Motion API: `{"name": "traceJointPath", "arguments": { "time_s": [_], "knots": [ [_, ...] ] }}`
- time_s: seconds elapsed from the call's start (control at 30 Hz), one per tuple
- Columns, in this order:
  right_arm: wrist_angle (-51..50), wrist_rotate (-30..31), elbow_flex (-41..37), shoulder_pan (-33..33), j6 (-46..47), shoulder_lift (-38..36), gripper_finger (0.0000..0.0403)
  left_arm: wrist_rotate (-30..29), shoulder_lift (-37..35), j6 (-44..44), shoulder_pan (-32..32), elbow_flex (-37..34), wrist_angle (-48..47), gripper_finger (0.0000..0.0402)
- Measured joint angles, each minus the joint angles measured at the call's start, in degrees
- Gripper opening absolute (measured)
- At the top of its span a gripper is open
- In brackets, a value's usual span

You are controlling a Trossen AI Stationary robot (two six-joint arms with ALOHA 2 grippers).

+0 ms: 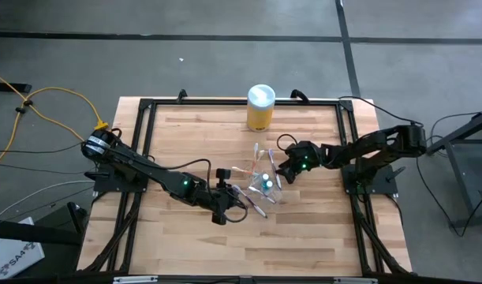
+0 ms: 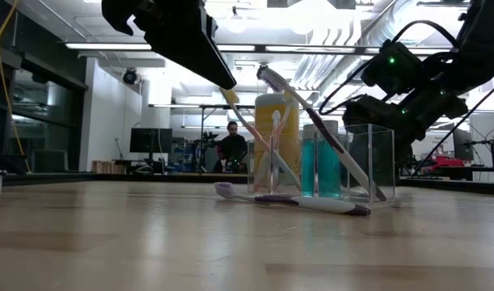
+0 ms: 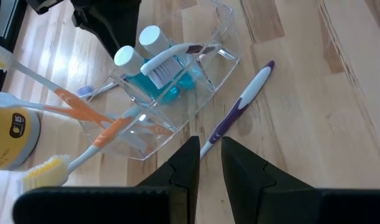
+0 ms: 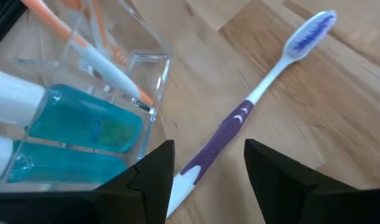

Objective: Pick & Place toothbrushing station
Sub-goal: Put the top purple toothbrush into the bottom compartment of the transparent organizer

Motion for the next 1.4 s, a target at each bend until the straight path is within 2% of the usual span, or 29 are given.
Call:
{"name": "traceJointPath", "arguments": {
  "time_s": [0.8, 1.0, 1.13, 1.4],
  "knots": [
    [-1.9, 1.6, 0.9, 0.2, 0.5, 0.0, 0.019, -0.1, 0.0, -0.6, 0.3, 0.0, 0.4, 0.0059],
    [-13.2, 1.8, 7.6, 1.8, -3.0, 0.0, 0.019, -0.1, 0.0, -0.1, 0.3, 0.0, 0.4, 0.0059],
    [-19.4, 4.7, 10.4, 1.9, -4.3, 0.0, 0.019, -0.1, 0.0, -0.1, 0.3, 0.0, 0.4, 0.0059],
    [-21.3, 6.0, 10.6, 2.0, -3.2, 0.0, 0.019, -0.1, 0.0, 0.0, 0.3, 0.0, 0.2, 0.0059]
  ]
}}
